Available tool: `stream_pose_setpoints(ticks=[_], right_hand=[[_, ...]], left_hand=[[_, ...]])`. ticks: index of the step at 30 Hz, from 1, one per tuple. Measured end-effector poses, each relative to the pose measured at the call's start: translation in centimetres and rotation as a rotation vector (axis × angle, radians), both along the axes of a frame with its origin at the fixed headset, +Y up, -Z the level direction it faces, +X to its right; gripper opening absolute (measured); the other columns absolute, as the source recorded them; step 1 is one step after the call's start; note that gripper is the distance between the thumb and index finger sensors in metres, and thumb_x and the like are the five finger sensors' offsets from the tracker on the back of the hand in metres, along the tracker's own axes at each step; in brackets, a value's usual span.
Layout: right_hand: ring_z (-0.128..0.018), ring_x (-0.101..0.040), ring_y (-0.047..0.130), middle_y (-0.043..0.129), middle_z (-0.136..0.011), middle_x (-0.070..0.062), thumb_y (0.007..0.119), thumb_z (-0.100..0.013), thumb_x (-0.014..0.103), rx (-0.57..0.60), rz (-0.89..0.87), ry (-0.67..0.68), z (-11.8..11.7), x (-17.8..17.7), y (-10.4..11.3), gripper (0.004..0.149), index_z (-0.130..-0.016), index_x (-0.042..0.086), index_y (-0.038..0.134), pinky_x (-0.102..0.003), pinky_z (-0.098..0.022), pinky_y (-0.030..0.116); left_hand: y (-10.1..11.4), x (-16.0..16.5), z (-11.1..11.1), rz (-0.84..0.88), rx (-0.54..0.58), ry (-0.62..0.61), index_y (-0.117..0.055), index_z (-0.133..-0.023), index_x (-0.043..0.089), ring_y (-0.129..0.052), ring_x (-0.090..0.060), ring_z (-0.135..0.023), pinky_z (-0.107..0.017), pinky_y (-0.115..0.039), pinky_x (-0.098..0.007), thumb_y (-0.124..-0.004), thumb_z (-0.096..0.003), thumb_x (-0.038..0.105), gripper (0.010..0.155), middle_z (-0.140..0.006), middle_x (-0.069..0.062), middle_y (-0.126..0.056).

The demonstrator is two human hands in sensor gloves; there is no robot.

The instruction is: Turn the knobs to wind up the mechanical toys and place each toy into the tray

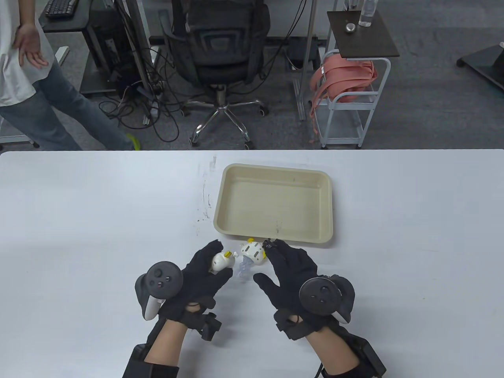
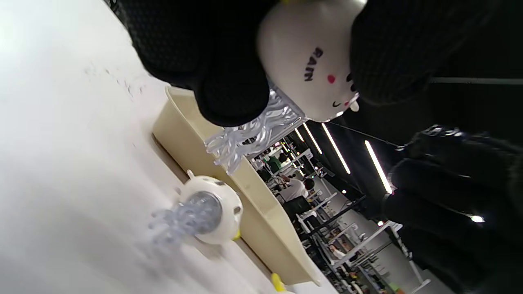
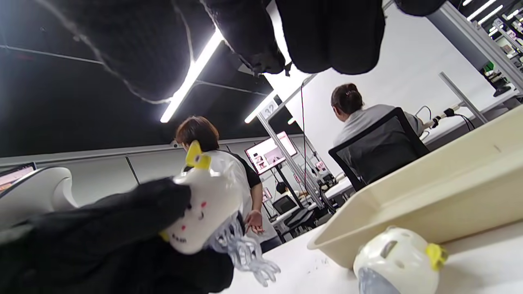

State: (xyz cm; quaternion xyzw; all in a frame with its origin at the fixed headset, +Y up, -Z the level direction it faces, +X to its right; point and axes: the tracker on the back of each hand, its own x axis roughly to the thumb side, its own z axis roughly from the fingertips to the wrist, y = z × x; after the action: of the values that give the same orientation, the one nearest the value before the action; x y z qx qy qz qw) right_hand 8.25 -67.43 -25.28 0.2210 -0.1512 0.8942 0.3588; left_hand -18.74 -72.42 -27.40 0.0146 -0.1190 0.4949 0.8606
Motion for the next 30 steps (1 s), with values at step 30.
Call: stream_pose_setpoints(ticks=[30], right_hand=[[-0.049,-0.034,0.093,0.095,-0.068,-0.023,0.073,-0.05,0.03,0.05,-0.006,-0.005,-0.1,-0.5,-2.6,0.045,-0.08,-0.002,0.082,-0.059,-0.051,0.07]], left_hand=[[-1.5,3.5,0.4,0.159,-0.022,-0.218,-0.051,-0.11,0.02,-0.097,-0.026,-0.077,-0.065,-0.077,-0.044,-0.076,-0.0497,0.054,0.074,-0.1,-0.01,-0.082]])
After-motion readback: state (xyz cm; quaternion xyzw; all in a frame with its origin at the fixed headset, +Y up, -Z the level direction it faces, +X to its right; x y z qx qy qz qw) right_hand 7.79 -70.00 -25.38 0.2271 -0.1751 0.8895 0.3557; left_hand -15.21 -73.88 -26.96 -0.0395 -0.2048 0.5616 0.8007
